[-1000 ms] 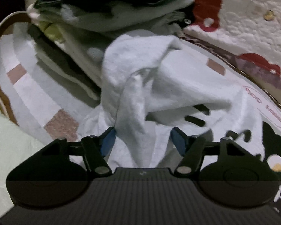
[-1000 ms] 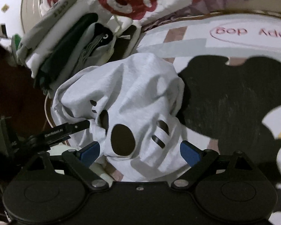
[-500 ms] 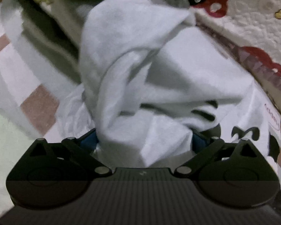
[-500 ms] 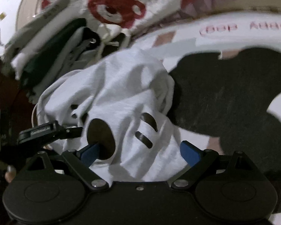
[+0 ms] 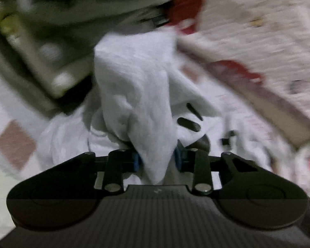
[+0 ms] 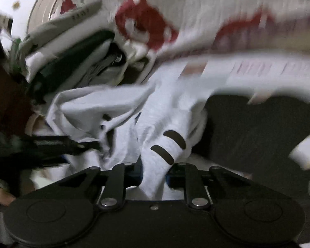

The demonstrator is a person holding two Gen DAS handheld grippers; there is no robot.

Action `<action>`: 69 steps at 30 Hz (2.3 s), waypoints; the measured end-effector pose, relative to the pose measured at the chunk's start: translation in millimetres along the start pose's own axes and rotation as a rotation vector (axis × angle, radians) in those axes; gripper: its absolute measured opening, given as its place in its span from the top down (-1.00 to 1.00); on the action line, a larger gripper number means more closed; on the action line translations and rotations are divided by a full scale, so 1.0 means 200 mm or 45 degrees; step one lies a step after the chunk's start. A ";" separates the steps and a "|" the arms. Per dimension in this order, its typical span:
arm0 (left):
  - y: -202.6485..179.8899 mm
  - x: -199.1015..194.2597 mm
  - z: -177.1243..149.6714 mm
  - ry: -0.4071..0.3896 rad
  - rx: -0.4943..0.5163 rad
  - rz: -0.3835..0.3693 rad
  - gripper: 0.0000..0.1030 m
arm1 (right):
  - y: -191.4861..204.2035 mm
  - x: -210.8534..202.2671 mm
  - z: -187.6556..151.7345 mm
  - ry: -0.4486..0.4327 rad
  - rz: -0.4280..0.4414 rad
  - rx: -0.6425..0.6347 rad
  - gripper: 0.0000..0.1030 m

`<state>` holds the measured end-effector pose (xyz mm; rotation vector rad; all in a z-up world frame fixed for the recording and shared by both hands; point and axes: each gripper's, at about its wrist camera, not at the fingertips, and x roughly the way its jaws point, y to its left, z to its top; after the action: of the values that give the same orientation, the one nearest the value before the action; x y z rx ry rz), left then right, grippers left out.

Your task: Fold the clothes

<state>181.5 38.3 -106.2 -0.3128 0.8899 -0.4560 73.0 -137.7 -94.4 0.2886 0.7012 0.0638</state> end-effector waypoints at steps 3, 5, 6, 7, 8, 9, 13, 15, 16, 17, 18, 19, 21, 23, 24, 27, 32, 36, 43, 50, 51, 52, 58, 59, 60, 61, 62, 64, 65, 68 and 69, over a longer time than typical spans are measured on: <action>-0.12 -0.07 0.00 -0.039 0.116 -0.126 0.44 | 0.03 -0.11 0.04 -0.091 -0.158 -0.166 0.63; -0.22 -0.08 -0.03 -0.028 0.213 -0.142 0.44 | -0.02 -0.18 0.07 -0.129 -0.203 -0.165 0.64; -0.26 -0.09 -0.06 -0.009 0.257 -0.135 0.45 | -0.04 -0.21 0.08 -0.143 -0.231 -0.180 0.64; -0.29 -0.09 -0.09 0.011 0.302 -0.127 0.46 | -0.07 -0.24 0.09 -0.157 -0.258 -0.194 0.64; -0.32 -0.07 -0.11 0.026 0.339 -0.095 0.46 | -0.08 -0.25 0.11 -0.167 -0.281 -0.205 0.64; -0.36 -0.05 -0.14 0.040 0.376 -0.061 0.46 | -0.10 -0.27 0.12 -0.175 -0.303 -0.210 0.65; -0.44 -0.04 -0.23 0.076 0.475 0.049 0.39 | -0.14 -0.40 0.12 -0.229 -0.395 -0.225 0.67; -0.46 -0.04 -0.25 0.107 0.471 0.014 0.46 | -0.15 -0.46 0.10 -0.261 -0.464 -0.252 0.67; -0.48 -0.03 -0.25 0.124 0.467 -0.011 0.52 | -0.16 -0.49 0.09 -0.268 -0.489 -0.261 0.67; -0.50 -0.03 -0.25 0.125 0.479 -0.037 0.62 | -0.17 -0.51 0.08 -0.272 -0.513 -0.270 0.68; -0.53 -0.04 -0.24 0.122 0.508 -0.056 0.65 | -0.20 -0.54 0.07 -0.274 -0.535 -0.273 0.68; -0.58 -0.04 -0.23 0.105 0.557 -0.064 0.67 | -0.22 -0.57 0.07 -0.275 -0.556 -0.274 0.68; -0.70 -0.03 -0.17 0.060 0.663 -0.082 0.71 | -0.29 -0.63 0.08 -0.291 -0.583 -0.240 0.69; -0.82 -0.02 -0.12 0.014 0.768 -0.101 0.73 | -0.37 -0.71 0.13 -0.329 -0.618 -0.211 0.71; -0.86 -0.03 -0.05 -0.036 0.821 -0.103 0.74 | -0.41 -0.74 0.16 -0.355 -0.644 -0.211 0.71; -1.01 -0.11 0.18 -0.269 0.901 -0.093 0.75 | -0.52 -0.91 0.29 -0.455 -0.686 -0.148 0.72; -1.18 -0.28 0.48 -0.407 0.842 -0.312 0.76 | -0.63 -1.17 0.41 -0.579 -0.719 -0.141 0.72; -1.31 -0.32 0.57 -0.523 0.895 -0.367 0.77 | -0.70 -1.25 0.47 -0.608 -0.705 -0.116 0.72; -1.23 -0.31 0.68 -0.438 0.690 -0.419 0.79 | -0.91 -1.28 0.54 -0.558 -0.480 0.071 0.53; -0.82 0.29 0.41 0.121 0.555 -0.110 0.78 | -1.30 -0.85 0.31 -0.047 -0.829 0.222 -0.12; -0.76 0.35 0.36 0.165 0.547 -0.070 0.78 | -1.31 -0.82 0.26 -0.012 -0.858 0.239 -0.12; -0.70 0.40 0.31 0.193 0.533 -0.044 0.78 | -1.32 -0.82 0.20 -0.013 -0.821 0.286 -0.12; -0.34 0.41 0.18 0.271 0.367 -0.042 0.73 | -1.25 -0.83 -0.08 0.008 -0.573 0.385 -0.18; -0.29 0.38 0.20 0.257 0.346 -0.047 0.73 | -1.23 -0.82 -0.13 0.024 -0.564 0.375 -0.18; -0.25 0.35 0.23 0.242 0.326 -0.053 0.71 | -1.22 -0.81 -0.17 0.041 -0.559 0.368 -0.18; -0.22 0.33 0.24 0.247 0.321 -0.065 0.67 | -1.20 -0.81 -0.20 0.058 -0.549 0.365 -0.18; -0.19 0.31 0.25 0.253 0.316 -0.078 0.51 | -1.19 -0.80 -0.24 0.074 -0.536 0.364 -0.18; -0.18 0.29 0.24 0.286 0.344 -0.101 0.16 | -1.17 -0.80 -0.31 0.096 -0.520 0.365 -0.18; -0.19 0.30 0.21 0.314 0.378 -0.110 0.01 | -1.17 -0.80 -0.33 0.097 -0.521 0.366 -0.18; -0.24 0.33 0.10 0.397 0.490 -0.111 -0.07 | -1.16 -0.80 -0.39 0.100 -0.524 0.371 -0.18; -0.27 0.35 0.06 0.423 0.536 -0.092 -0.13 | -1.15 -0.80 -0.41 0.101 -0.525 0.372 -0.18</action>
<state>216.2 -42.9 -122.3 0.1221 1.0793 -0.7619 -111.4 -364.2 -118.0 0.4172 0.8381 -0.4247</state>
